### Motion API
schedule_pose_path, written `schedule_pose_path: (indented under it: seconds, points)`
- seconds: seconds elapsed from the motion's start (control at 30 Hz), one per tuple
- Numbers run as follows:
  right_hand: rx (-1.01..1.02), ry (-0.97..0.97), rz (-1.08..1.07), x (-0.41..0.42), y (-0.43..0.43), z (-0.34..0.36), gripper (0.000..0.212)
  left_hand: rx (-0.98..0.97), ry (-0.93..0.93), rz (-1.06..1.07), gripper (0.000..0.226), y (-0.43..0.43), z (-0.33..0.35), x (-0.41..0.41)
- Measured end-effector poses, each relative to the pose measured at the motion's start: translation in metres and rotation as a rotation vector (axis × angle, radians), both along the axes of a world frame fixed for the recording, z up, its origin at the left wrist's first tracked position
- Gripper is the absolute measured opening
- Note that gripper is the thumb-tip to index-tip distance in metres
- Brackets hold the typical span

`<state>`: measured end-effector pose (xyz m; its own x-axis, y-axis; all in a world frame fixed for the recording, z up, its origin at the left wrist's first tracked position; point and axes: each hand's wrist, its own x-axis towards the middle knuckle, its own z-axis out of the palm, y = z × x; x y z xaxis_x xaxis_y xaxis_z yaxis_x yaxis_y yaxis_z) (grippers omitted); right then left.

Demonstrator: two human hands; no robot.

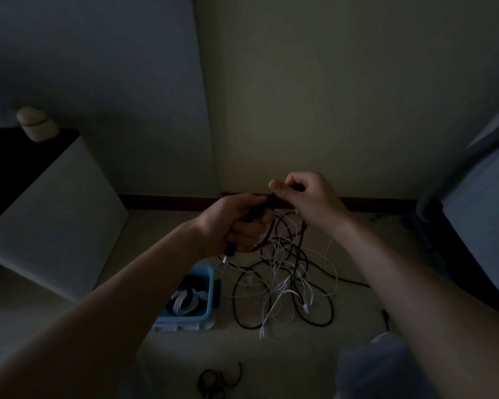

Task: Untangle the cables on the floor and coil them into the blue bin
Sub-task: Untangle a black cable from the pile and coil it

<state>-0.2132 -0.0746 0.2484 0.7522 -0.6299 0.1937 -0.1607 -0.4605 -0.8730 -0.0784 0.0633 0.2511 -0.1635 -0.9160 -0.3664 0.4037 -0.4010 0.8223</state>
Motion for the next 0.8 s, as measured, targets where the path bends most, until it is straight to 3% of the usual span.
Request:
schedule_pose_path:
  seconds: [0.17,0.37,0.43,0.63,0.8]
  points:
    - [0.214,-0.068,0.075,0.002,-0.005,-0.01,0.036,-0.101,0.147,0.037,0.032,0.001,0.006,0.005]
    - [0.488,0.259,0.203,0.01,0.004,-0.039,0.045,-0.242,0.407,0.313,0.031,0.001,0.012,0.016]
    - [0.471,0.404,0.203,0.009,0.008,-0.042,0.042,-0.262,0.433,0.434,0.029,0.001,0.017,0.021]
    - [0.411,0.578,0.11,0.007,0.008,-0.038,0.035,-0.271,0.396,0.713,0.022,0.0,0.023,0.027]
    - [0.405,0.53,0.086,0.01,0.012,-0.037,0.024,-0.288,0.405,0.816,0.021,-0.001,0.027,0.028]
